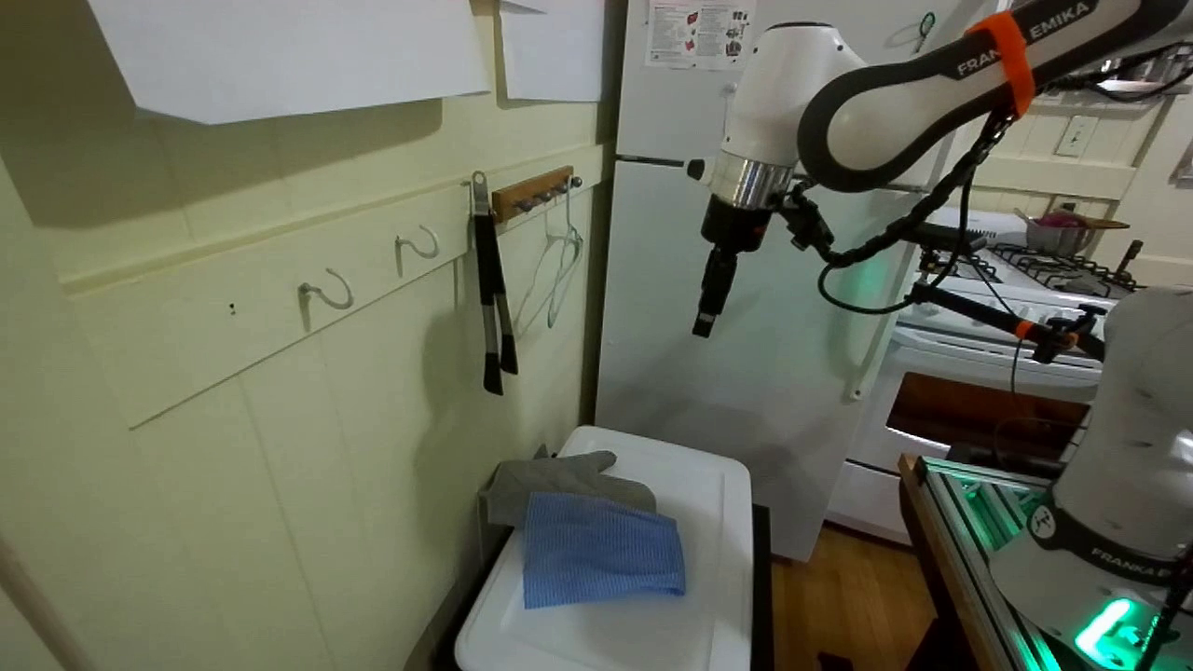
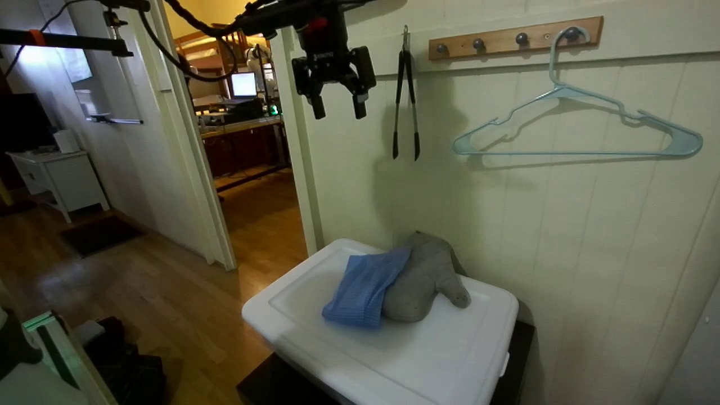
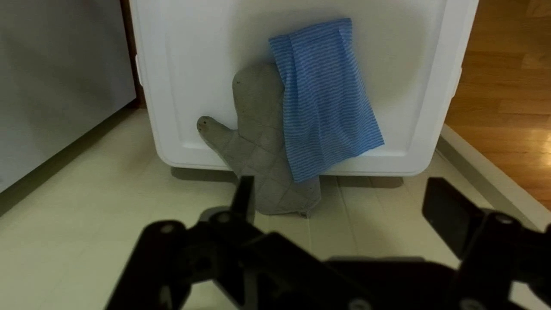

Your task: Hang the tongs on the first white hook from the right.

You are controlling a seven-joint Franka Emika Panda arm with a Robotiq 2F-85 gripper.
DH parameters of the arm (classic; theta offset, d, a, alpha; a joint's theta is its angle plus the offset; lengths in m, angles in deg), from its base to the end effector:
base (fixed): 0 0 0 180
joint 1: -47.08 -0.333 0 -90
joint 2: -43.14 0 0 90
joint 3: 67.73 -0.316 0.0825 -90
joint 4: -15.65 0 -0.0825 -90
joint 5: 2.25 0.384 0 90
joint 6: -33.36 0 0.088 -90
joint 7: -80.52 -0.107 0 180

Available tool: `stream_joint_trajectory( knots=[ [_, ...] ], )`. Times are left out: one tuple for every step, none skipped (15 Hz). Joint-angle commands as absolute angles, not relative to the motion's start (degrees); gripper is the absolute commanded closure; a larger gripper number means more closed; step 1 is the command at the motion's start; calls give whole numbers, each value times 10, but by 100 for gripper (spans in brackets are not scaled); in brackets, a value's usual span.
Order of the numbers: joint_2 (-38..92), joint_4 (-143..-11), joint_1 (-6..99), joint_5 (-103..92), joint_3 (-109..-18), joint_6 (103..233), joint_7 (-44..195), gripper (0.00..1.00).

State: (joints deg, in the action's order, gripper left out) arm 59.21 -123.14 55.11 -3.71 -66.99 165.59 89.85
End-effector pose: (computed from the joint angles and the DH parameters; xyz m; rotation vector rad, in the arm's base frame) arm 0.4584 -0.0714 0.4303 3.0888 0.0394 0.2497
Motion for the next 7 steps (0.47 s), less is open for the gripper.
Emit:
stream_joint_trajectory(
  knots=[
    [648,-1250,530,-27,-645,1631,904,0],
    [614,-1233,531,-41,-647,1654,894,0],
    [624,-1236,529,-40,-644,1652,894,0],
    [631,-1238,528,-40,-642,1650,894,0],
    [635,-1240,527,-40,-641,1647,894,0],
    [637,-1241,526,-40,-641,1647,894,0],
    [638,-1242,526,-40,-641,1647,894,0]
  ],
)
